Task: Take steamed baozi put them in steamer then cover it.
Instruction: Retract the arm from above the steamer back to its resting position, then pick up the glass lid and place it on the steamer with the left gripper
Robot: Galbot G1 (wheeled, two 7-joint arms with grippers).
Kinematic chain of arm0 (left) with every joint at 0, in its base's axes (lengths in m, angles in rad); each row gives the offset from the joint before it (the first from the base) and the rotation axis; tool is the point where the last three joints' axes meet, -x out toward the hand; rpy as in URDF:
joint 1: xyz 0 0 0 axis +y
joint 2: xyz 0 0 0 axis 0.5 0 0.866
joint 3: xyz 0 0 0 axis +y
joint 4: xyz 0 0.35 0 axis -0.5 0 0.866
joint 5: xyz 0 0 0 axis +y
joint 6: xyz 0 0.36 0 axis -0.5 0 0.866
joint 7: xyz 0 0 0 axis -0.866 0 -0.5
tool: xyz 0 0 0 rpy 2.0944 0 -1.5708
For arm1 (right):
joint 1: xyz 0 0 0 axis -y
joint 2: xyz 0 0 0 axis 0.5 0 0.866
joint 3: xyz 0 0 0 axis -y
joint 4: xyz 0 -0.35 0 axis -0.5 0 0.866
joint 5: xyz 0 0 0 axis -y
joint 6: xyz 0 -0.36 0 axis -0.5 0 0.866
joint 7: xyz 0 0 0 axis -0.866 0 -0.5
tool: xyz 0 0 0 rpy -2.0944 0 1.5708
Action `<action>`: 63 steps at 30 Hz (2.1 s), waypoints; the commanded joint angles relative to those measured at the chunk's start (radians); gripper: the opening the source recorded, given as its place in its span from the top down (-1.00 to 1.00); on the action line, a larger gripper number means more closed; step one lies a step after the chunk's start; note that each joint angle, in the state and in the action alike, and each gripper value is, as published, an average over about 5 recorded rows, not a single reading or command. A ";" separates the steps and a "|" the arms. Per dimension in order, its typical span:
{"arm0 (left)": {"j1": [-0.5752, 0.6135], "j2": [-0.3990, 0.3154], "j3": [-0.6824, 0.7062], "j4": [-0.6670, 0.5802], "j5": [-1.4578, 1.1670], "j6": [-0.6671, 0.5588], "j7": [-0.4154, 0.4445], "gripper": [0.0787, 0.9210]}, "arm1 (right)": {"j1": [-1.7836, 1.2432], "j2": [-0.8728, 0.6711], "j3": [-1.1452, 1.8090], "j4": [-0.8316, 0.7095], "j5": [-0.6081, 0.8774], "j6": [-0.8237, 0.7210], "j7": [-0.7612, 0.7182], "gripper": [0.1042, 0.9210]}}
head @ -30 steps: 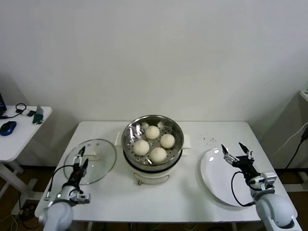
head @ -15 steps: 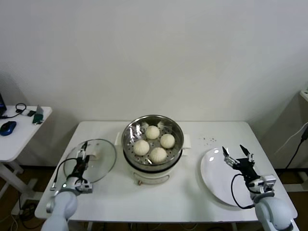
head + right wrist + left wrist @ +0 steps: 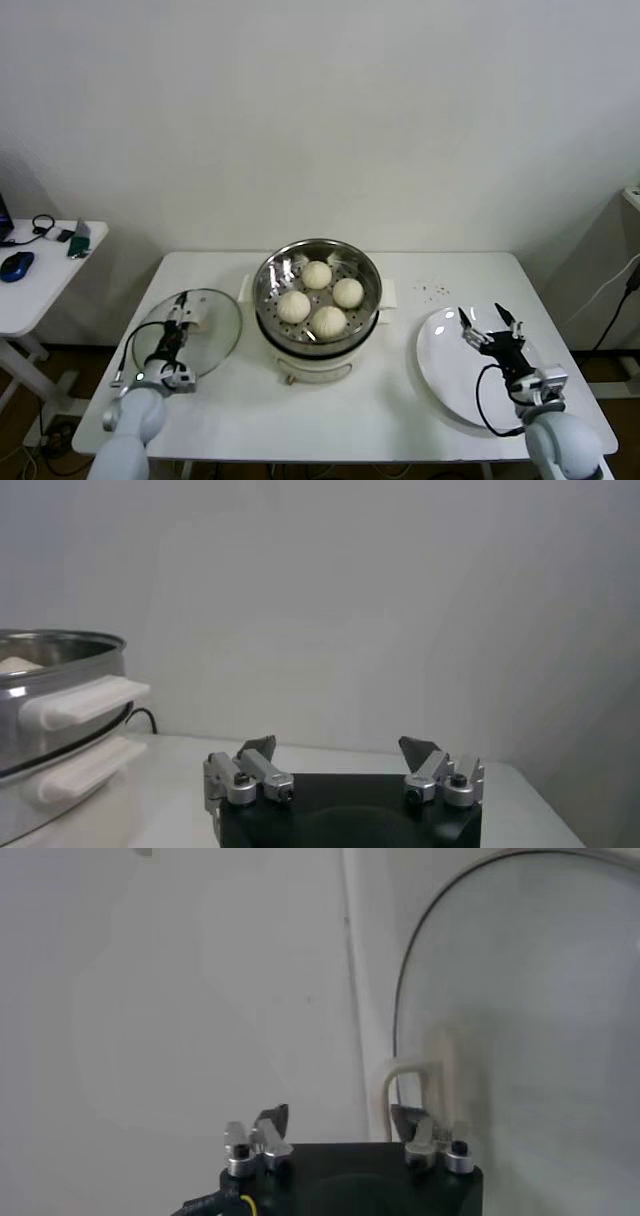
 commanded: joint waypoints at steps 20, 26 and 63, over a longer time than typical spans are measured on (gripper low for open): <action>0.046 0.025 0.018 -0.103 -0.104 0.031 0.000 0.83 | 0.008 0.024 -0.001 -0.019 -0.048 0.018 -0.011 -0.76; 0.138 0.068 0.008 -0.284 -0.149 0.108 -0.016 0.83 | 0.014 0.004 0.002 -0.024 -0.045 0.019 -0.011 -0.76; -0.162 0.422 0.711 -0.897 -0.332 0.882 0.287 0.83 | 0.125 0.058 -0.058 -0.127 -0.110 0.041 -0.033 -0.76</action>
